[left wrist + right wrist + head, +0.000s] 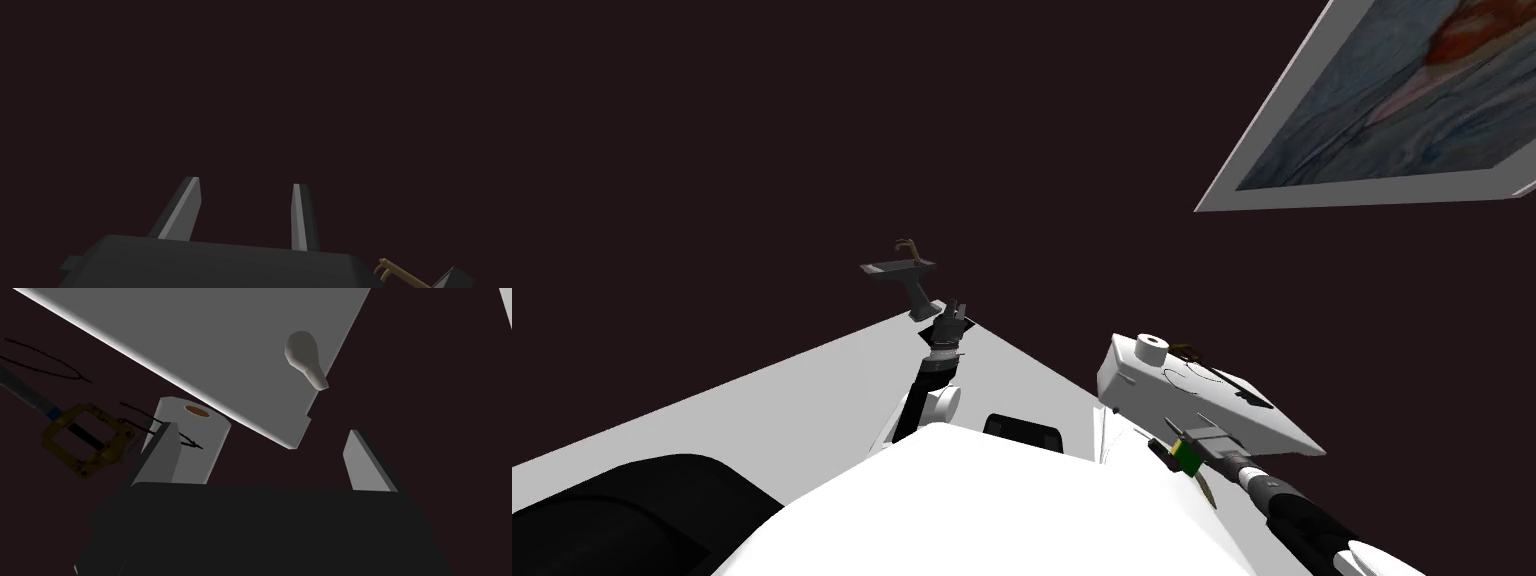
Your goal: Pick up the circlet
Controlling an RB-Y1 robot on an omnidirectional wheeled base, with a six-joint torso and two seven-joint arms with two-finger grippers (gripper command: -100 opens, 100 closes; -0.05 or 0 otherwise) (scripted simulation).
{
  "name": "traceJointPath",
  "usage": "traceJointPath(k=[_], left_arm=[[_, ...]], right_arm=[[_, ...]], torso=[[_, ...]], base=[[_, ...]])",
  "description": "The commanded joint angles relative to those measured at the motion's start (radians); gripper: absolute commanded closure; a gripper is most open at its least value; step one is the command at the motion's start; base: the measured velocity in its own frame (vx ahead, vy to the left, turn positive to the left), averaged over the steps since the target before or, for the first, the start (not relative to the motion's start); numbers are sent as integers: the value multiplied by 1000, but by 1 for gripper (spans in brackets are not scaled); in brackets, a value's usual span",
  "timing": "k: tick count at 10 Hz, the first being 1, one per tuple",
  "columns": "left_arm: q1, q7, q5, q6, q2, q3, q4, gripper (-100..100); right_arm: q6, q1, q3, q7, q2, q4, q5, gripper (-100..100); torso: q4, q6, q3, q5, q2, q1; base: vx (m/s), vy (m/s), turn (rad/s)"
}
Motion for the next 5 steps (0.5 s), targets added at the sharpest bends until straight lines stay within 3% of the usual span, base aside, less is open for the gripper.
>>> traceJointPath(k=[1,5], left_arm=[[0,0,0,0,0,0,0,0],[0,0,0,0,0,0,0,0]], right_arm=[[29,4,5,22,-40,40,50,-100],[51,9,4,51,-81,89,122,-100]], torso=[[0,0,0,0,0,0],[0,1,0,0,-1,0]], base=[[-35,9,402],[-17,6,156]])
